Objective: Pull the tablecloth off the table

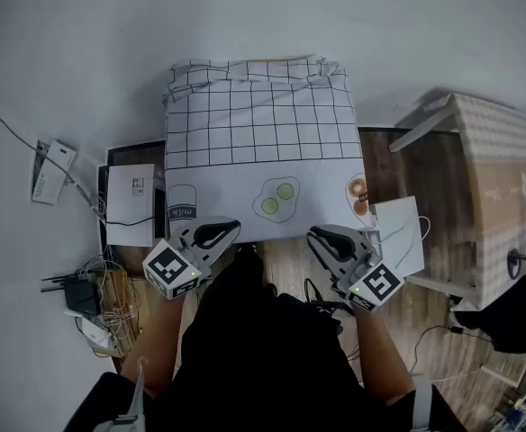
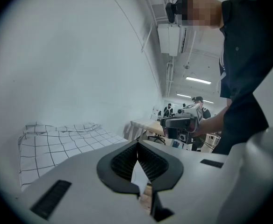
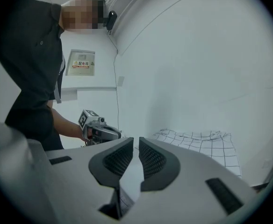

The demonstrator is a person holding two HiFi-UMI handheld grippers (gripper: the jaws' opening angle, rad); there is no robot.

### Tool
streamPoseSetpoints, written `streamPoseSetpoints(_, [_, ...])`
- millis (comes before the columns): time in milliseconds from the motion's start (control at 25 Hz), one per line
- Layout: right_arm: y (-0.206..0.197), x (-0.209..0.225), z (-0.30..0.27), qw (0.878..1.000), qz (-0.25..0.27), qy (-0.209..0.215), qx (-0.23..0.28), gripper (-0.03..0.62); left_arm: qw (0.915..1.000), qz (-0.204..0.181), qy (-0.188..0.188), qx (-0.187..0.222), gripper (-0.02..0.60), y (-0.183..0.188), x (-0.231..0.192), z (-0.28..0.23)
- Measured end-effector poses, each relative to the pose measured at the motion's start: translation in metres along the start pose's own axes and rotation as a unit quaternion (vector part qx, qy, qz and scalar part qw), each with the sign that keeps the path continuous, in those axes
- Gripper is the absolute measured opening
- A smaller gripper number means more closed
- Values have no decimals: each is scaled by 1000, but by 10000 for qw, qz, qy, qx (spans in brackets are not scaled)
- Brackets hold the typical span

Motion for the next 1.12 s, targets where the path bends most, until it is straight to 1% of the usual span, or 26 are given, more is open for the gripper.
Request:
streamPoseSetpoints(280, [24,46,-56,9997,26,-86,-216,25,9996,67,-287,13,12,13,-72,-25])
streamPoseSetpoints(440, [30,70,-85,9992,71,-71,-376,28,9995,48,-313,-43,12,14,-108,-38])
streamPoseSetpoints(520, [31,83,-98,9992,17,-75,-395,53,9995,55,-307,-86,12,12,-122,-43])
streamPoseSetpoints(600, [29,94,-110,9990,-18,-50,-449,105,9994,72,-296,-138,15,11,-131,-49])
streamPoseSetpoints(680, [26,105,-121,9984,19,16,-557,126,9994,23,-260,-209,28,10,-140,-55])
streamPoseSetpoints(840, [20,125,-143,9967,143,213,-769,164,9987,-125,-163,-462,83,1,-156,-68])
streamPoseSetpoints(1000, [8,154,-160,9930,370,377,-1060,195,9961,-144,-51,-865,135,-11,-171,-84])
streamPoseSetpoints(1080, [-2,169,-166,9899,526,447,-1241,218,9934,-150,-33,-1138,175,-19,-177,-93])
streamPoseSetpoints(1120, [-8,176,-169,9874,593,488,-1383,232,9917,-193,-17,-1272,184,-22,-180,-97])
Point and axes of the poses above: the fingertips, and each gripper's own axes: z backward along the fingers, x to its right, y out of its top, the point moved 7 cm from there along z, backward along the fingers, and after that the axes turned 4 degrees about -x, right-handed, at the moved point
